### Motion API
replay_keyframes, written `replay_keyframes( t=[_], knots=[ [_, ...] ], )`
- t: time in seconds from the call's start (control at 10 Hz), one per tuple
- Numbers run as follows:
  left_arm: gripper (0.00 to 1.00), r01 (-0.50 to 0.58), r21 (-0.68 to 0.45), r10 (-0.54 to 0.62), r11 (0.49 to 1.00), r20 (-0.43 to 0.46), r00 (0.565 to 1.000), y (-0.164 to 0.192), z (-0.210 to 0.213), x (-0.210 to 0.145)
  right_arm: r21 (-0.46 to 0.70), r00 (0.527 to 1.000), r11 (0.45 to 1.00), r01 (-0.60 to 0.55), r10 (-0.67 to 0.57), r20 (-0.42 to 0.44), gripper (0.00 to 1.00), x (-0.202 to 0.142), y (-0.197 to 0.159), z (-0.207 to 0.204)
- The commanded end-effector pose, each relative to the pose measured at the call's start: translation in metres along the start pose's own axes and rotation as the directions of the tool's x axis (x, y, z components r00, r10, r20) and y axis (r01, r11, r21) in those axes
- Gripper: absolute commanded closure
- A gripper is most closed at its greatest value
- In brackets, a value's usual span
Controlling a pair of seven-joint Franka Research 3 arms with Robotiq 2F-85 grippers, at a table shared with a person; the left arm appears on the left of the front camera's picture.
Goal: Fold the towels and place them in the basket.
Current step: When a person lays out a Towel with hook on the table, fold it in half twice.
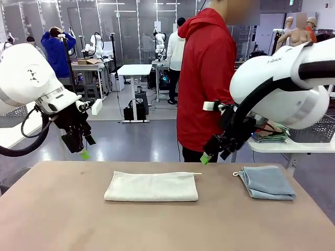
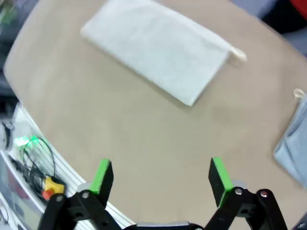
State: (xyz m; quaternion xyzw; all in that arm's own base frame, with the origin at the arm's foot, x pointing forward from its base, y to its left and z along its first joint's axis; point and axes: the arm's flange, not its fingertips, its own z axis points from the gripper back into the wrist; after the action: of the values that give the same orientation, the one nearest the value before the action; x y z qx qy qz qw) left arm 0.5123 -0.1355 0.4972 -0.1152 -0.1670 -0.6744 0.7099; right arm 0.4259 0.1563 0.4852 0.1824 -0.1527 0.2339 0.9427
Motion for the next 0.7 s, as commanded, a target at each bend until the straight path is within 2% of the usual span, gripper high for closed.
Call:
replay_keyframes(
  t=[0.0, 0.1, 0.2, 0.3, 0.4, 0.6],
  knots=[
    [0.0, 0.024, -0.003, -0.024, 1.0, 0.063, 0.998, 0.002, 0.0, -0.011, -0.017, 0.97, 0.97, 0.242, -0.242, 0.016, 0.0, -0.006, 0.011, -0.007],
    [0.0, 0.022, -0.002, -0.022, 1.0, 0.096, 0.995, 0.006, 0.003, -0.017, -0.072, 0.952, 0.949, 0.307, -0.306, 0.019, 0.0, -0.004, 0.014, -0.006],
    [0.0, 0.014, -0.003, -0.013, 1.0, 0.161, 0.987, 0.011, 0.007, -0.03, -0.044, 0.939, 0.938, 0.344, -0.345, -0.001, 0.0, -0.002, 0.02, -0.008],
    [0.0, 0.004, -0.014, -0.001, 1.0, 0.226, 0.974, 0.016, 0.009, -0.044, -0.019, 0.937, 0.937, 0.348, -0.348, -0.03, 0.0, 0.0, 0.025, -0.011],
    [0.0, 0.005, -0.025, 0.002, 1.0, 0.291, 0.957, 0.021, 0.01, -0.057, -0.031, 0.953, 0.953, 0.301, -0.302, 0.0, 0.0, -0.007, 0.006, -0.009],
    [0.0, 0.013, -0.045, 0.006, 0.999, 0.399, 0.917, 0.02, 0.013, -0.073, -0.031, 0.953, 0.953, 0.301, -0.302, 0.0, 0.0, -0.007, 0.006, -0.009]
  ],
)
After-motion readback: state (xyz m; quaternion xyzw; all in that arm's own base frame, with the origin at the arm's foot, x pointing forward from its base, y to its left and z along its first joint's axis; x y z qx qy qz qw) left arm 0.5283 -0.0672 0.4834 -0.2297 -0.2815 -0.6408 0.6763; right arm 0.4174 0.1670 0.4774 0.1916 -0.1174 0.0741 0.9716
